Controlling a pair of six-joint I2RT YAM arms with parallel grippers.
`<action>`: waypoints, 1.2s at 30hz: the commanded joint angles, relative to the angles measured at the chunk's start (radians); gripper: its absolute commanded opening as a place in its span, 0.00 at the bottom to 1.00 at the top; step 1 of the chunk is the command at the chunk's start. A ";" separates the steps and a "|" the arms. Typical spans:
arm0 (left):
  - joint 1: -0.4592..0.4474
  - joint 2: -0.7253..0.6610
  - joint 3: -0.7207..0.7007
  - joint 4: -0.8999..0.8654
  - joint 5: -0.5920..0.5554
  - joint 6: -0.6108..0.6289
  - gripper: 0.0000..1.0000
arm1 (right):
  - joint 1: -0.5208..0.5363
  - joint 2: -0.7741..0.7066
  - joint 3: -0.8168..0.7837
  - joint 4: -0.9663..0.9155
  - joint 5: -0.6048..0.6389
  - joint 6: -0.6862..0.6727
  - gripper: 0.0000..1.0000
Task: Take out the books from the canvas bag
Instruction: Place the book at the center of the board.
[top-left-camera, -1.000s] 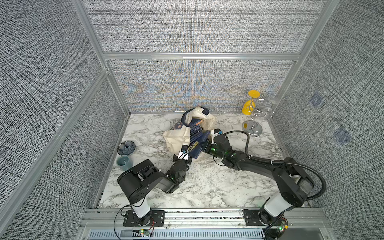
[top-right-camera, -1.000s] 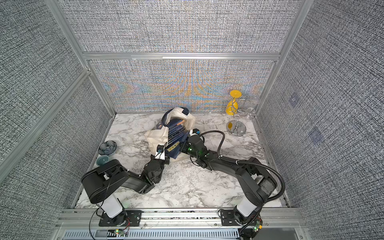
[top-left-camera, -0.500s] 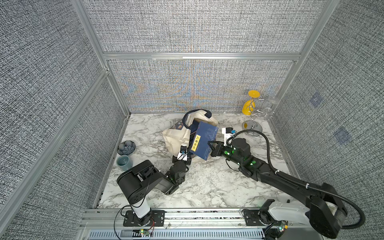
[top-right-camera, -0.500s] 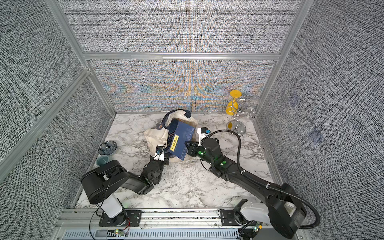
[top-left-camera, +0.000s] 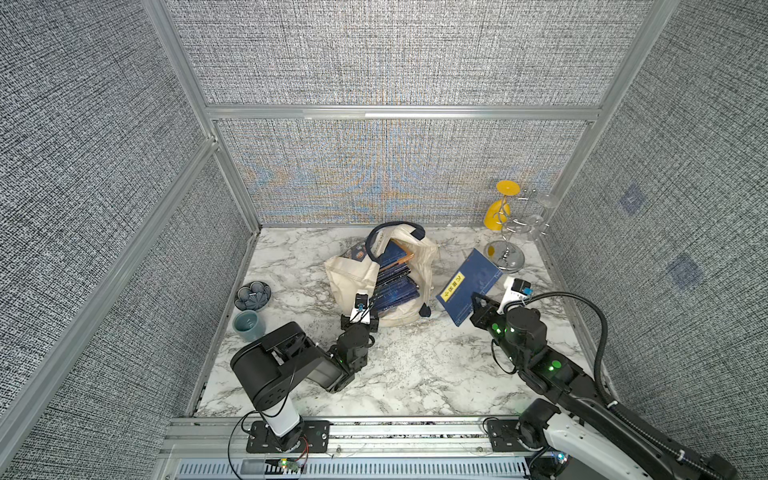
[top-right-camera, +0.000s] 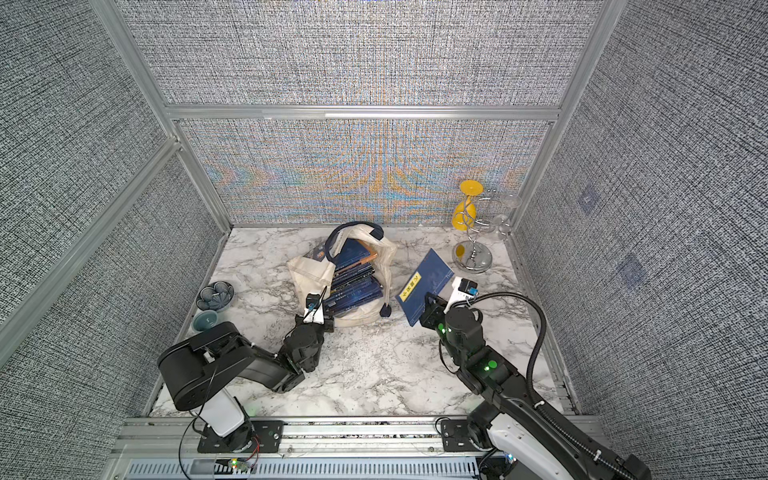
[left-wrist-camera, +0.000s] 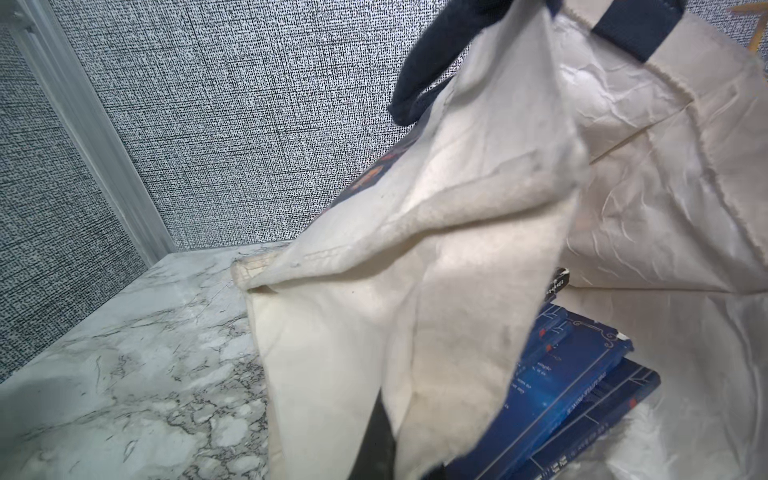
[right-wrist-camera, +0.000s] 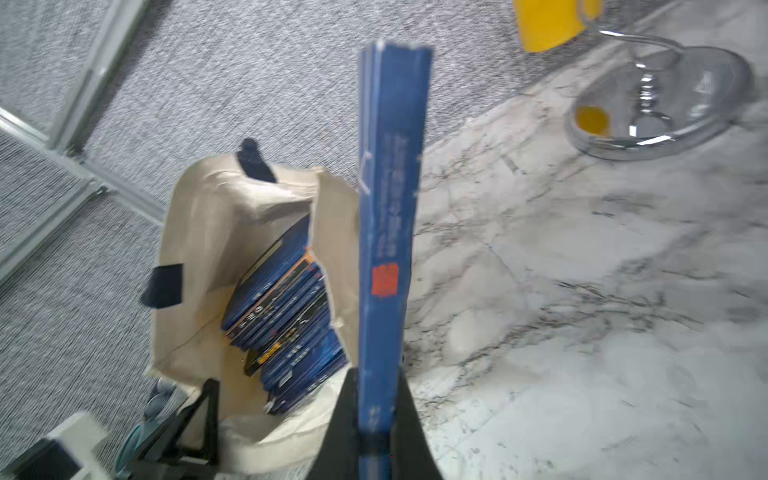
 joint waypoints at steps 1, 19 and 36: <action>0.002 -0.003 -0.001 0.023 -0.020 -0.008 0.00 | -0.038 0.008 -0.052 0.061 0.080 0.112 0.00; 0.000 -0.013 0.013 0.024 0.033 0.020 0.00 | -0.234 0.433 -0.203 0.376 0.147 0.628 0.00; 0.000 -0.025 0.007 0.023 0.027 0.020 0.00 | -0.322 0.874 -0.078 0.592 0.045 0.690 0.02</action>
